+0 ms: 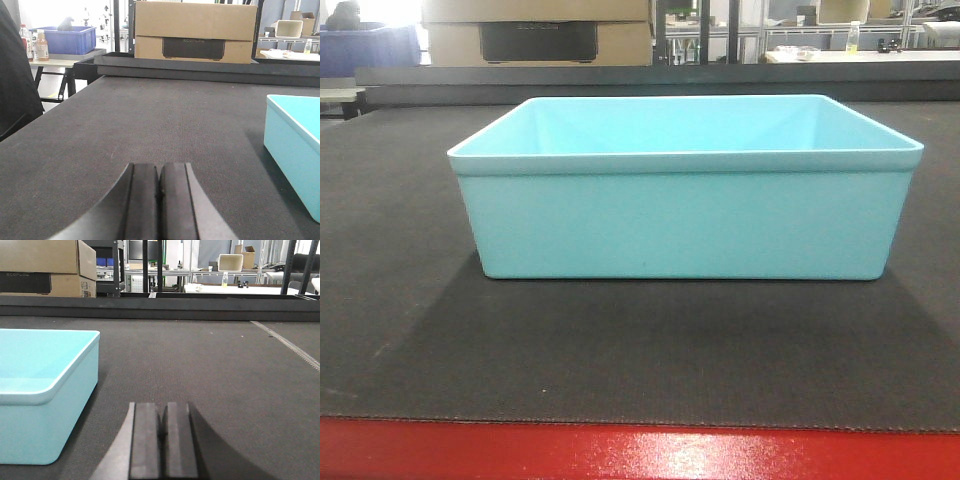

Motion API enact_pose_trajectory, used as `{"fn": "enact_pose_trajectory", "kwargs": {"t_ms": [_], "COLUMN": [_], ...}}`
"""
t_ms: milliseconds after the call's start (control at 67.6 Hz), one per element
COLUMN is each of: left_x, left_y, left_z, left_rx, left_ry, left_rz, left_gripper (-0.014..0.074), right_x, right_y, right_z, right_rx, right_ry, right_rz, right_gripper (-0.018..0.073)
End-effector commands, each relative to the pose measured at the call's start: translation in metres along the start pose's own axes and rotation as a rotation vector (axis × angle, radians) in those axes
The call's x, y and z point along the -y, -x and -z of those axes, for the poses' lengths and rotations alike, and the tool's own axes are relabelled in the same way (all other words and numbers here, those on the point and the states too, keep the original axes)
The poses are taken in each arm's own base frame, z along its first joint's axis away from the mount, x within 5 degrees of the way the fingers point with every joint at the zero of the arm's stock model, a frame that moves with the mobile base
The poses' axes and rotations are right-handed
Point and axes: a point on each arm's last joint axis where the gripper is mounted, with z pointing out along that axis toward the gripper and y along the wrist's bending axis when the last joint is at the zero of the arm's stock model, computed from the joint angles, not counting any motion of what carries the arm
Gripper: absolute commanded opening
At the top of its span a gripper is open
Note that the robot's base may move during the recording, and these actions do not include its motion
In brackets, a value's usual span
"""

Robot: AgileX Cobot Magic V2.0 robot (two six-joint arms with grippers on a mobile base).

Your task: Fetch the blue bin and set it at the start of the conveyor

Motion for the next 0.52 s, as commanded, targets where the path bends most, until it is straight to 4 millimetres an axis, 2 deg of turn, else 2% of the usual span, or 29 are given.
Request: {"fn": "enact_pose_trajectory", "kwargs": {"t_ms": [0, 503], "left_x": [-0.0003, -0.0003], "left_y": [0.0028, 0.0028], "left_z": [0.0006, 0.0006], "left_rx": [0.026, 0.026], "left_ry": [0.005, 0.005], "left_rz": [0.005, 0.005], "left_gripper": [-0.0111, -0.0111], "right_x": [0.0002, 0.0002], "right_y": [0.0019, 0.0019], "right_z": [0.0007, 0.0007], "right_rx": [0.026, 0.026], "right_ry": [-0.003, -0.003], "right_rz": [0.007, 0.007], "right_gripper": [-0.0162, -0.0162]}}
